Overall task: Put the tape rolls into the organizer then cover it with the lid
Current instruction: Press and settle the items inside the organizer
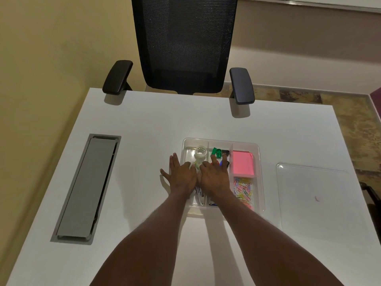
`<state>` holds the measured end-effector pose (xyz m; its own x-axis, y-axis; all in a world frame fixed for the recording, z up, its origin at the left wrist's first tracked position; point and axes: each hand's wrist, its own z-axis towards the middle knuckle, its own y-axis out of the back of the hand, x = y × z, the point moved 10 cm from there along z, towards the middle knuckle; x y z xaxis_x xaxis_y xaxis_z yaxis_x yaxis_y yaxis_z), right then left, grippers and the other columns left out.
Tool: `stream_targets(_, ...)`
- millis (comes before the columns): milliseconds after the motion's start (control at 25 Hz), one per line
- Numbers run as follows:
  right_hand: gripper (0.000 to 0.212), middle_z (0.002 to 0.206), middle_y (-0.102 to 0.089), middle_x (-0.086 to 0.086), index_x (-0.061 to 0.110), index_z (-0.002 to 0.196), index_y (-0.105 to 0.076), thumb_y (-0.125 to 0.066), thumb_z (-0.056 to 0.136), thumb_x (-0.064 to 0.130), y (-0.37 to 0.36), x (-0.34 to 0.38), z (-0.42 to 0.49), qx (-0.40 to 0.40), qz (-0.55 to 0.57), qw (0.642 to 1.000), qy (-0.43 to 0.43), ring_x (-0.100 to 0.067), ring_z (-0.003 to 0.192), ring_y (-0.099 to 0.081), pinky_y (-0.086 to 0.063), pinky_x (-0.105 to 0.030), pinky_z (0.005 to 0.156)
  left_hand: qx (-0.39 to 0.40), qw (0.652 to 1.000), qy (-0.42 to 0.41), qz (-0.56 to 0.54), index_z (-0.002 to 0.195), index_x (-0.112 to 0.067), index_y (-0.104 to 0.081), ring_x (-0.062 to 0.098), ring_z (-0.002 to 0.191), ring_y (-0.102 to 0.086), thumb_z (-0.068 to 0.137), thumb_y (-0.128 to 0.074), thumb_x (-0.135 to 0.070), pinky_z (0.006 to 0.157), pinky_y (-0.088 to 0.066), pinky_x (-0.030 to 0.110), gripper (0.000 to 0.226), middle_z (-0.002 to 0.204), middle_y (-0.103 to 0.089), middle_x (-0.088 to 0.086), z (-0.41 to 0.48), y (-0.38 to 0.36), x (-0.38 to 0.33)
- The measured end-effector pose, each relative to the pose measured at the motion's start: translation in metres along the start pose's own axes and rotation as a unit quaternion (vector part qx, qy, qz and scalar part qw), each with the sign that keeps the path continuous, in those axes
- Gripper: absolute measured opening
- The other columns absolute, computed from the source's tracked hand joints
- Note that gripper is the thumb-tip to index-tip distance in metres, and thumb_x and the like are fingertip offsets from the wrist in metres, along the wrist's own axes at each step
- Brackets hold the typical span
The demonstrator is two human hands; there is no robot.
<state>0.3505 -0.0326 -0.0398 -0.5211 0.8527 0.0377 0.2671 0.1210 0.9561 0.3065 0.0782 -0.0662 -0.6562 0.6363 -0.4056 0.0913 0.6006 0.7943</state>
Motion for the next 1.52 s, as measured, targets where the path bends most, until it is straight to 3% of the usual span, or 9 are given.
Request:
stream_targets(200, 0.048, 0.143, -0.060, 0.001, 0.024, 0.130, -0.063, -0.031, 0.104, 0.050, 0.007, -0.001, -0.002, -0.015, 0.009, 1.000, 0.009, -0.031, 0.150, -0.034, 0.010, -0.059, 0.120, 0.005, 1.000, 0.015, -0.013, 0.143, -0.034, -0.058, 0.024, 0.163, 0.006, 0.107, -0.034, -0.055, 0.123, 0.004, 0.070, 0.048, 0.175, -0.005, 0.006, 0.000, -0.002, 0.007)
stream_targets(400, 0.048, 0.150, -0.053, -0.004, 0.023, 0.137, -0.057, -0.032, 0.105, 0.049, 0.004, 0.003, -0.007, -0.016, 0.005, 0.999, 0.029, -0.031, 0.149, -0.035, -0.006, -0.060, 0.124, 0.001, 1.000, 0.029, -0.005, 0.134, -0.025, -0.065, 0.023, 0.163, 0.004, 0.108, -0.035, -0.051, 0.124, 0.000, 0.069, 0.048, 0.175, -0.006, 0.007, -0.003, -0.005, 0.002)
stream_targets(560, 0.045, 0.149, -0.053, -0.004, 0.023, 0.139, -0.056, -0.040, 0.104, 0.047, 0.003, 0.004, -0.010, -0.023, 0.011, 0.999, 0.030, -0.031, 0.147, -0.038, -0.012, -0.059, 0.123, 0.001, 0.999, 0.035, -0.011, 0.133, -0.022, -0.065, 0.023, 0.163, 0.003, 0.108, -0.036, -0.050, 0.124, -0.001, 0.068, 0.047, 0.175, -0.007, 0.005, -0.004, -0.007, 0.000)
stream_targets(840, 0.044, 0.156, -0.048, 0.002, 0.029, 0.140, -0.055, -0.034, 0.105, 0.044, 0.008, -0.002, -0.012, -0.036, 0.056, 0.997, 0.038, -0.025, 0.146, -0.038, -0.018, -0.055, 0.120, 0.014, 0.999, 0.036, -0.018, 0.132, -0.027, -0.068, 0.021, 0.163, 0.009, 0.107, -0.043, -0.045, 0.125, -0.002, 0.069, 0.040, 0.176, -0.002, 0.004, 0.000, -0.007, -0.004)
stream_targets(920, 0.040, 0.157, -0.046, -0.001, 0.027, 0.138, -0.057, -0.042, 0.103, 0.040, 0.014, -0.007, -0.014, -0.058, 0.081, 0.995, 0.031, -0.025, 0.147, -0.038, -0.022, -0.052, 0.120, 0.011, 0.999, 0.037, -0.011, 0.129, -0.027, -0.069, 0.022, 0.163, 0.009, 0.105, -0.047, -0.046, 0.124, -0.001, 0.070, 0.038, 0.176, -0.001, 0.005, 0.002, -0.004, -0.005)
stream_targets(1160, 0.043, 0.139, -0.055, -0.012, 0.007, 0.136, -0.057, -0.065, 0.094, 0.004, 0.016, -0.009, -0.017, -0.066, 0.227, 0.972, 0.010, -0.025, 0.126, -0.054, -0.049, -0.036, 0.106, 0.033, 0.998, 0.053, 0.019, 0.118, -0.017, -0.073, 0.023, 0.162, 0.013, 0.102, -0.047, -0.040, 0.124, -0.002, 0.071, 0.038, 0.176, 0.004, 0.005, 0.007, -0.003, -0.011)
stream_targets(1280, 0.035, 0.131, -0.058, -0.011, 0.006, 0.129, -0.060, -0.067, 0.095, 0.005, 0.019, -0.010, -0.019, -0.076, 0.268, 0.960, 0.012, -0.024, 0.114, -0.059, -0.054, -0.031, 0.096, 0.040, 0.997, 0.058, 0.022, 0.124, -0.017, -0.070, 0.022, 0.162, 0.014, 0.104, -0.045, -0.039, 0.124, -0.001, 0.071, 0.039, 0.175, 0.006, 0.005, 0.009, 0.000, -0.011)
stream_targets(1400, 0.041, 0.137, -0.057, -0.012, 0.007, 0.133, -0.057, -0.070, 0.095, 0.009, 0.019, -0.008, -0.025, -0.081, 0.267, 0.960, 0.015, -0.024, 0.120, -0.060, -0.053, -0.032, 0.101, 0.027, 0.999, 0.041, 0.002, 0.126, -0.022, -0.070, 0.022, 0.163, 0.010, 0.103, -0.046, -0.036, 0.124, 0.000, 0.069, 0.036, 0.175, 0.001, 0.005, 0.005, 0.005, -0.013)
stream_targets(1520, 0.037, 0.131, -0.062, -0.010, 0.010, 0.131, -0.060, -0.069, 0.094, 0.010, 0.023, -0.011, -0.034, -0.106, 0.232, 0.967, -0.001, -0.023, 0.115, -0.063, -0.056, -0.033, 0.098, -0.042, 0.999, 0.002, -0.010, 0.130, -0.025, -0.067, 0.022, 0.162, -0.007, 0.102, -0.051, -0.030, 0.126, -0.009, 0.061, 0.032, 0.171, -0.021, 0.007, -0.011, 0.020, -0.014)
